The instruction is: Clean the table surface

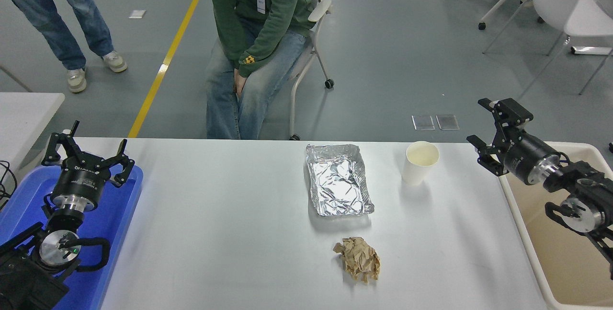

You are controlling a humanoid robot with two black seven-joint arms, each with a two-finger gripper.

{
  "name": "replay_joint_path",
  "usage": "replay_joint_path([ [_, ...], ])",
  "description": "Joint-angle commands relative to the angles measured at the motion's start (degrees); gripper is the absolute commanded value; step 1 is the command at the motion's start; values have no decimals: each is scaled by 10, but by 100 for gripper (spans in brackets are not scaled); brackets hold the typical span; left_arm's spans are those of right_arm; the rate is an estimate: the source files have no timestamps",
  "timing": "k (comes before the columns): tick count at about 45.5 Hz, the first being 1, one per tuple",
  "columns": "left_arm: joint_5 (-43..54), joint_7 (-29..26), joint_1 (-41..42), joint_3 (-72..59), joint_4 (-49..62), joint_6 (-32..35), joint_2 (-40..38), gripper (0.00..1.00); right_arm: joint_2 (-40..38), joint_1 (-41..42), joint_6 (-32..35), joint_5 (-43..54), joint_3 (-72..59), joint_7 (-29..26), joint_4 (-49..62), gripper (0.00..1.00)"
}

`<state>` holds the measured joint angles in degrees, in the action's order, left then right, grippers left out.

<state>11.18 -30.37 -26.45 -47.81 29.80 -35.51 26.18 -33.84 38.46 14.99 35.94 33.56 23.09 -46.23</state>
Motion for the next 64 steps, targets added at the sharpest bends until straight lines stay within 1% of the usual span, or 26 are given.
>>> replay_joint_path([
  [1, 0, 0, 0, 0, 0, 0, 0, 100, -16, 30, 0, 120, -55, -2, -40, 100],
  [11, 1, 0, 0, 0, 0, 0, 0, 100, -20, 105, 1, 125, -195, -2, -43, 100],
  [17, 0, 0, 0, 0, 0, 0, 0, 100, -17, 173, 2, 136, -306, -9, -40, 100],
  [23, 0, 0, 0, 0, 0, 0, 0, 100, -14, 206, 2, 154, -360, -18, -35, 100],
  [29, 0, 0, 0, 0, 0, 0, 0, 100, -5, 211, 7, 157, -365, -55, -29, 100],
  [39, 0, 0, 0, 0, 0, 0, 0, 100, 22, 221, 19, 154, -365, -151, 4, 100],
  [48, 0, 0, 0, 0, 0, 0, 0, 100, 48, 233, 22, 143, -359, -188, 23, 100],
  [55, 0, 0, 0, 0, 0, 0, 0, 100, 84, 235, 22, 141, -355, -211, 68, 100],
  [64, 0, 0, 0, 0, 0, -1, 0, 100, 96, 240, 25, 102, -356, -247, 83, 100],
])
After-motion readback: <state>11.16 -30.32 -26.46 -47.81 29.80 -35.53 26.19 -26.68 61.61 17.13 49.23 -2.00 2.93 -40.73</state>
